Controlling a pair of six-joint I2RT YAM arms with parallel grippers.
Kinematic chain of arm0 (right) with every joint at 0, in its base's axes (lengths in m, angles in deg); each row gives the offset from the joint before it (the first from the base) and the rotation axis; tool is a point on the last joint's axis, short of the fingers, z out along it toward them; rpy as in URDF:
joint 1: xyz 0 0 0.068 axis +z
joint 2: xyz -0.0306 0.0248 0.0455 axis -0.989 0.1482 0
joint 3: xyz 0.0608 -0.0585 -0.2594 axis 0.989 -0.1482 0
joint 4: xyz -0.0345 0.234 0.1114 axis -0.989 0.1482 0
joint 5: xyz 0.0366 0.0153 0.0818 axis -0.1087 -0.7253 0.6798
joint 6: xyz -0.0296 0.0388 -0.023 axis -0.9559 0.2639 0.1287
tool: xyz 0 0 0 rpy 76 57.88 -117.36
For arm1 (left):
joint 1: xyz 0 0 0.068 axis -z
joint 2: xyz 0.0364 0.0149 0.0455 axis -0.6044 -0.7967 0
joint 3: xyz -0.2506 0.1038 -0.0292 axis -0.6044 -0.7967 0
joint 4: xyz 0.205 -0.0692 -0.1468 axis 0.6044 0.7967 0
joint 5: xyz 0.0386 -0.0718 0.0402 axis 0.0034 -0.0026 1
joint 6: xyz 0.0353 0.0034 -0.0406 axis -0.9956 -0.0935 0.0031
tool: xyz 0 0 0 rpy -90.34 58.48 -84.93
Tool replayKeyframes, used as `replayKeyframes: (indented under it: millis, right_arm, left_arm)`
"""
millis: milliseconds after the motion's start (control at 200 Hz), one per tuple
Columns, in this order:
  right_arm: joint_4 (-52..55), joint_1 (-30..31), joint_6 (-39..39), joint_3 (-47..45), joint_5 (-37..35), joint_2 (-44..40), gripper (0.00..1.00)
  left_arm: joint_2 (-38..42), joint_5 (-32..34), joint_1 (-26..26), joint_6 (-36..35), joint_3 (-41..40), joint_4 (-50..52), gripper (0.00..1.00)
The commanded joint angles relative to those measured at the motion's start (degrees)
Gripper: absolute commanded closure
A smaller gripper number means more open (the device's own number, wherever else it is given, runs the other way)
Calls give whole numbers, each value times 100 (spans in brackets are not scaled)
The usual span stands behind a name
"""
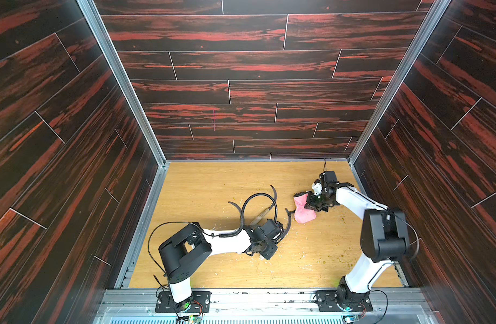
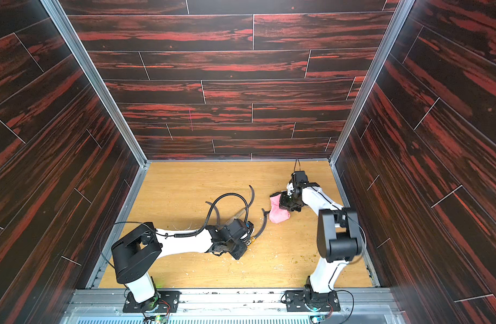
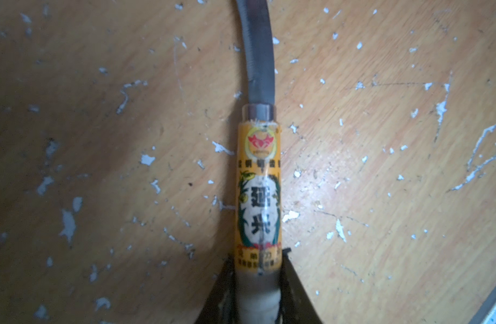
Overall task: Wipe small sickles with rags
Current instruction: Wipe the small sickle.
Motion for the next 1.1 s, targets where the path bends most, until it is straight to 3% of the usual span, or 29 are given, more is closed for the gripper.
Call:
replayKeyframes:
  millis: [0, 245, 371, 606, 952, 1092]
  right_arm:
    - [413, 181, -48, -181, 114, -836, 100]
    - [418, 1051, 321, -919, 195, -1368, 100]
    - [-150, 1170, 513, -1380, 435, -918, 100]
    - [-490, 1161, 506, -1529, -17, -5, 100]
    - [-514, 765, 523, -482, -552, 991, 100]
    - [-436, 588, 497, 8, -362, 1217, 100]
  left_arm:
    - [72, -113, 72, -176, 43, 231, 90]
    - [-26, -88, 205, -344, 194, 333, 91]
    - [-76, -76, 251, -339, 230, 322, 91]
    - [-61, -57, 263, -338, 191, 358, 92]
    - [8, -76, 289, -323, 25, 340, 92]
    - [6, -105, 296, -304, -49, 275, 93]
